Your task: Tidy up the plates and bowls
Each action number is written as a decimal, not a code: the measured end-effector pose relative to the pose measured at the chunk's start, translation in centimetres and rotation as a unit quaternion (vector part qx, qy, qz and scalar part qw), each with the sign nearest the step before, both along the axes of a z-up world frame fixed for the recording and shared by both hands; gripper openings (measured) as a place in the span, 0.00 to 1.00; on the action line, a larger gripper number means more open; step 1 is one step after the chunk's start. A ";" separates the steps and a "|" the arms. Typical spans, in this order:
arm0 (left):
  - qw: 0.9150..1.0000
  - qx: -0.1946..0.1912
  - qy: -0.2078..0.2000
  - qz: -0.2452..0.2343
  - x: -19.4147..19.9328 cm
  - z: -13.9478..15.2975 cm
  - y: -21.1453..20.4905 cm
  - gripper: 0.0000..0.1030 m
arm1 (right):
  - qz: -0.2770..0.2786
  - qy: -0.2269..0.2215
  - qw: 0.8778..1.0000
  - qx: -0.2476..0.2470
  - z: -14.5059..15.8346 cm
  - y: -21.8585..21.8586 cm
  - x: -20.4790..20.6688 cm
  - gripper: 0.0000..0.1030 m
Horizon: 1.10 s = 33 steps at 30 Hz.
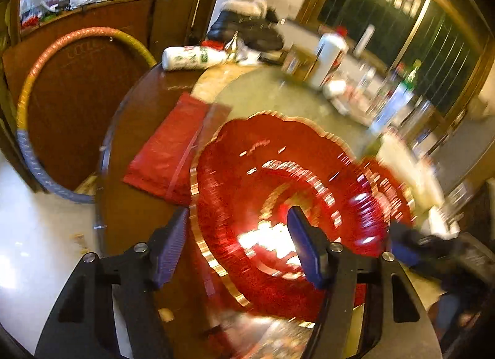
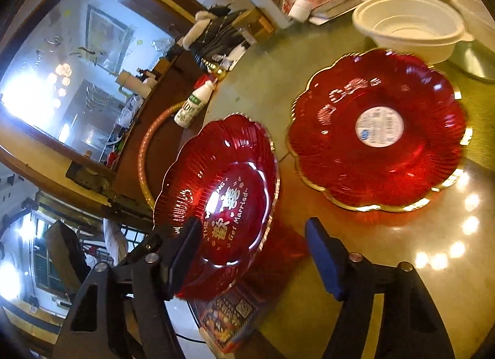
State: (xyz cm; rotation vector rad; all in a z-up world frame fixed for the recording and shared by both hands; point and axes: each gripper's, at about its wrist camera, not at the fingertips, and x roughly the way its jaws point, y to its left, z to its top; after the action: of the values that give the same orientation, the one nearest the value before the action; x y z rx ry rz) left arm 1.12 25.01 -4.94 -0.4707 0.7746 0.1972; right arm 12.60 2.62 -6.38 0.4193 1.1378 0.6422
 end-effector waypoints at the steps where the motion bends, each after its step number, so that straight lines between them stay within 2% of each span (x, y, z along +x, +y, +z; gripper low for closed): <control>1: 1.000 0.003 -0.003 0.005 0.0 -0.1 -0.2 0.63 | 0.002 0.003 1.000 -0.005 -0.5 0.5 0.3 0.59; 4: 0.999 0.028 0.019 -0.012 1.2 -0.6 -0.8 0.63 | 0.012 0.015 1.000 -0.023 -1.7 1.4 1.0 0.46; 6: 0.998 0.051 0.038 -0.026 2.0 -1.0 -1.2 0.62 | 0.017 0.017 0.999 -0.028 -2.3 1.8 1.2 0.32; 9: 0.997 0.056 0.052 -0.027 2.4 -1.5 -1.4 0.60 | 0.018 0.010 0.999 -0.035 -2.5 2.3 1.0 0.30; 11: 0.995 0.061 0.072 -0.021 2.7 -2.0 -1.5 0.49 | 0.021 0.004 0.999 -0.042 -2.3 2.6 1.0 0.31; 12: 0.995 0.069 0.075 -0.017 2.8 -2.2 -1.5 0.47 | 0.023 0.001 0.999 -0.046 -2.3 2.8 1.0 0.32; 14: 0.993 0.086 0.077 0.000 2.8 -2.4 -1.3 0.28 | 0.027 0.000 0.998 -0.052 -2.2 3.0 0.9 0.34; 17: 0.994 0.069 0.084 0.010 2.7 -2.4 -0.4 0.21 | 0.033 0.004 0.997 -0.064 -1.9 3.3 1.0 0.34; 19: 0.994 0.068 0.083 0.008 2.7 -2.4 -0.3 0.21 | 0.028 0.007 0.997 -0.075 -1.9 3.5 0.9 0.33; 20: 0.994 0.072 0.083 0.006 2.7 -2.4 -0.5 0.21 | 0.021 0.007 0.997 -0.079 -1.8 3.5 0.8 0.30; 22: 0.993 0.082 0.081 0.002 2.3 -2.2 -0.9 0.18 | 0.003 -0.012 0.995 -0.095 -1.5 3.1 0.3 0.16; 23: 0.994 0.082 0.075 0.000 2.0 -1.8 -1.0 0.17 | -0.001 -0.015 0.995 -0.096 -1.3 3.0 0.1 0.14; 25: 0.993 0.098 0.061 0.003 1.5 -0.8 -1.3 0.16 | 0.000 -0.020 0.996 -0.089 -0.8 2.6 -0.4 0.13; 29: 0.990 0.137 0.022 0.011 0.1 2.1 -2.4 0.16 | 0.005 -0.060 0.994 -0.087 1.8 2.1 -1.6 0.12; 33: 0.990 0.139 0.000 0.021 -1.2 3.9 -2.8 0.16 | 0.007 -0.084 0.993 -0.078 3.6 1.5 -2.5 0.12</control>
State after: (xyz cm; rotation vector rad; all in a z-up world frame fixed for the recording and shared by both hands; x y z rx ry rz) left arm -0.09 22.21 -1.01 -0.2223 0.7233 0.3392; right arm 10.08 4.11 -2.78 0.2196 1.0223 0.5853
